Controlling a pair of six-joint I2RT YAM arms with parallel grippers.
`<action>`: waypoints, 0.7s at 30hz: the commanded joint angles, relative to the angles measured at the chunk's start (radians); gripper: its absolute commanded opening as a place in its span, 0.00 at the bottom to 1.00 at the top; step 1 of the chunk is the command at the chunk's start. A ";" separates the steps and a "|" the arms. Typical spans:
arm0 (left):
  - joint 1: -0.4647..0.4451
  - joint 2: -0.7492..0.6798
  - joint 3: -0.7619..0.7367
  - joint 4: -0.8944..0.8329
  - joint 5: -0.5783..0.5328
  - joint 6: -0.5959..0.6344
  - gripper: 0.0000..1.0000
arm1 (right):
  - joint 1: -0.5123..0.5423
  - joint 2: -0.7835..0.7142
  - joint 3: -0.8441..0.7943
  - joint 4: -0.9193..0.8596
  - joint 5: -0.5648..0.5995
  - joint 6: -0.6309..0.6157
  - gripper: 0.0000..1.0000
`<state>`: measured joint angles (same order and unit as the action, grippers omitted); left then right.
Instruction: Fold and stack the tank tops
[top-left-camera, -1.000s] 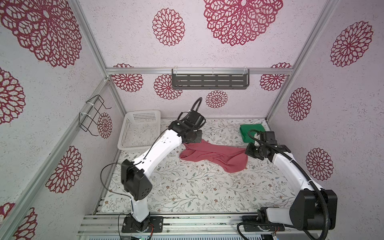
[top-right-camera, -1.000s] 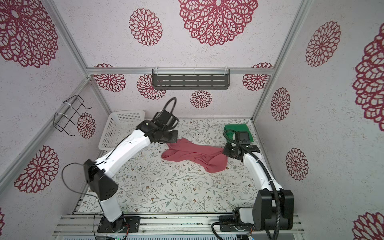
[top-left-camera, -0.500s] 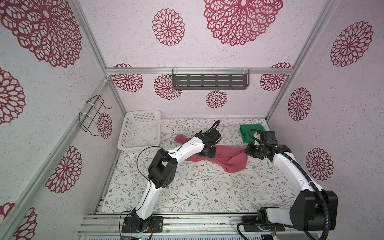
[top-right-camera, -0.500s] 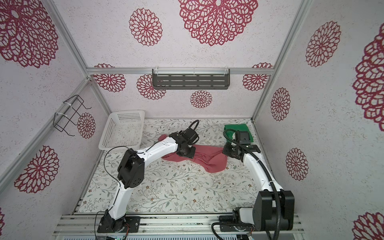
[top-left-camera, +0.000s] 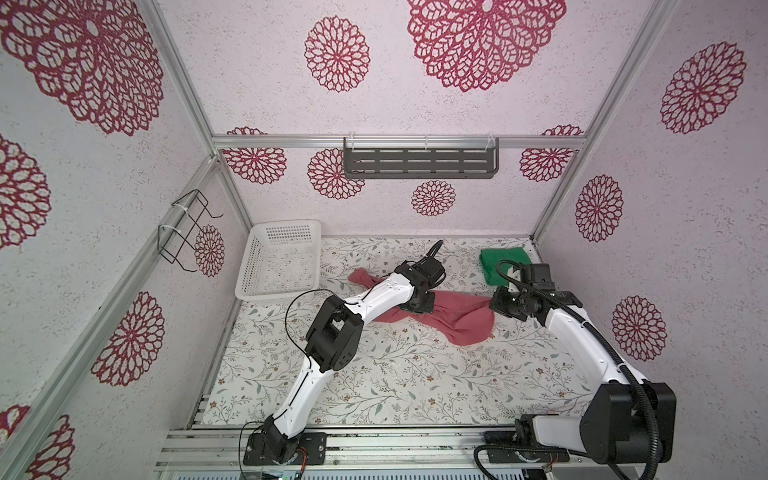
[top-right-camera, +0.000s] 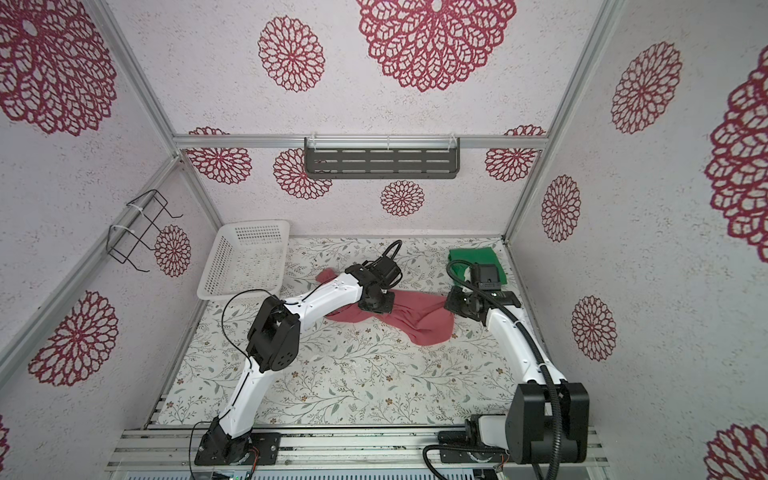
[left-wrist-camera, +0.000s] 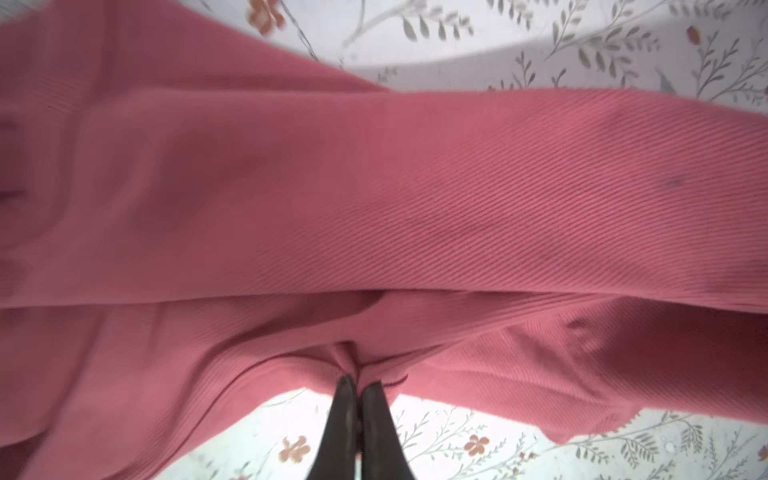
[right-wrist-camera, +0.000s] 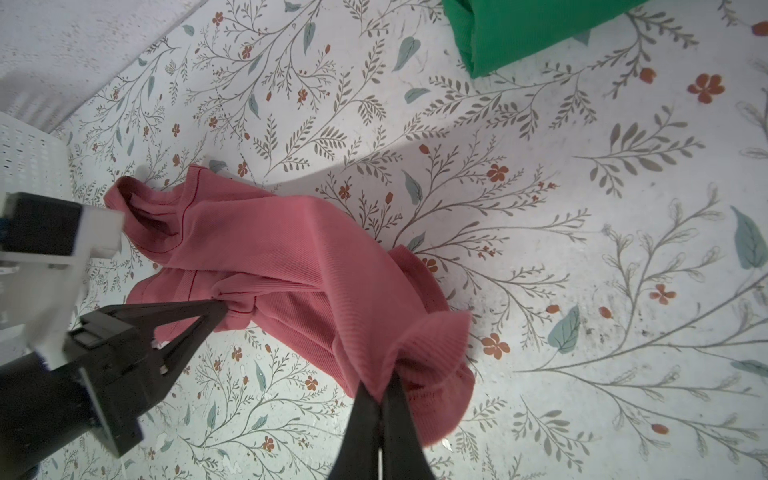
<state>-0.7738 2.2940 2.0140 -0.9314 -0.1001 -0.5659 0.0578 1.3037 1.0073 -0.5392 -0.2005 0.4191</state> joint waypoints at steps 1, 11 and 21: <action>0.035 -0.173 0.011 -0.051 -0.097 0.069 0.00 | -0.008 -0.026 0.007 0.003 -0.014 -0.011 0.00; 0.199 -0.461 -0.095 -0.168 -0.186 0.230 0.00 | 0.004 -0.015 -0.002 -0.006 -0.175 0.012 0.00; 0.338 -0.358 -0.218 -0.083 -0.186 0.373 0.25 | 0.399 -0.005 -0.028 -0.065 -0.331 0.016 0.21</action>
<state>-0.4572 1.9156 1.7809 -1.0229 -0.2390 -0.2779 0.4202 1.3155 0.9722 -0.5545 -0.4839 0.4267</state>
